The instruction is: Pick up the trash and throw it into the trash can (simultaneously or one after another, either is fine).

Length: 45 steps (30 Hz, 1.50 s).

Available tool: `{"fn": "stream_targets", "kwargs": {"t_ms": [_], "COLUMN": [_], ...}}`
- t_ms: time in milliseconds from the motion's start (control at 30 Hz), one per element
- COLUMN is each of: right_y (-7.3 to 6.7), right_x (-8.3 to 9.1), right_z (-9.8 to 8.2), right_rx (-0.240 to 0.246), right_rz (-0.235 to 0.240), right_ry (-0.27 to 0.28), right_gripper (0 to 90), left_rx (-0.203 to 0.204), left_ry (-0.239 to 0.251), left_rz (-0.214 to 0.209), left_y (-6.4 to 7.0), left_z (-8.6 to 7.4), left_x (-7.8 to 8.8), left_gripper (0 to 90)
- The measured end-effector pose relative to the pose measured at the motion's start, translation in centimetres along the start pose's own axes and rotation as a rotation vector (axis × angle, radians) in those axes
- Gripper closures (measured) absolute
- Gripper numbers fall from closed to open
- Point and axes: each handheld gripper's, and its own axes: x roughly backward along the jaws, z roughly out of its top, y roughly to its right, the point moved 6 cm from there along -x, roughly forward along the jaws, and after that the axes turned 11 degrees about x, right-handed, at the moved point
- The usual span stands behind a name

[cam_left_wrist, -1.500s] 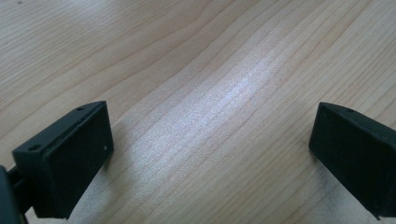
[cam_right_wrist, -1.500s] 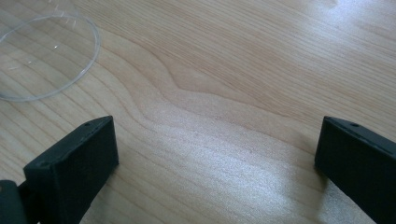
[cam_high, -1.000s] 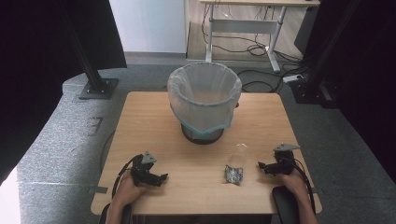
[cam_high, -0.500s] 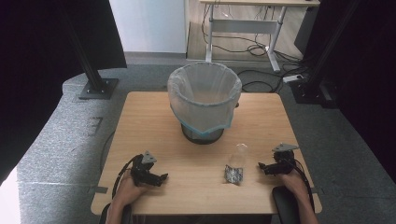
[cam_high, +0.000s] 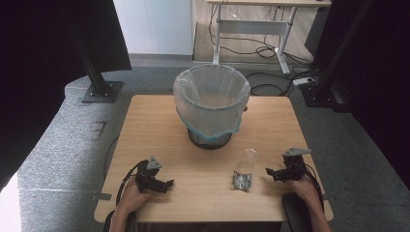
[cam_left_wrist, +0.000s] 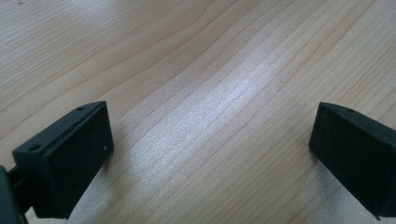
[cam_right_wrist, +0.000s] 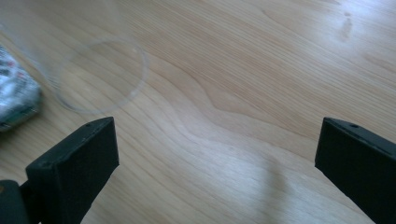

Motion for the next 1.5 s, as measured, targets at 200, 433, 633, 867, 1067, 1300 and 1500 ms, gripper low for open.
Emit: {"fn": "stream_targets", "kwargs": {"t_ms": [200,433,633,867,1067,1300,1500], "right_y": [-1.0,-2.7,-3.9,-4.9,-5.2,-5.4,-5.8], "right_x": [0.1,0.3,0.3,0.0,-0.8,-2.4,-3.5], "right_z": [0.9,2.2,3.0,3.9,4.6,5.2,5.5], "right_rx": [-0.006,0.039,0.089,0.114,0.120,0.112,0.112], "right_rz": [0.037,0.084,0.114,0.141,0.142,0.149,0.160], "right_ry": [0.008,0.022,0.027,0.041,0.044,0.036,0.039], "right_gripper": [0.0,0.4,0.6,0.6,2.9,6.7,10.7], "left_rx": [0.000,-0.001,-0.001,-0.001,-0.001,-0.001,-0.001], "left_ry": [0.000,-0.001,-0.001,-0.001,-0.001,-0.001,-0.001], "left_rz": [0.001,0.001,0.001,0.001,0.001,0.001,0.001], "left_y": [0.0,0.0,0.0,0.0,0.0,0.0,0.0], "left_z": [0.0,0.0,0.0,0.0,0.0,0.0,0.0], "left_x": [0.0,0.0,0.0,0.0,0.0,0.0,0.0], "left_gripper": [0.0,0.0,0.0,0.0,0.0,0.0,0.0]}}
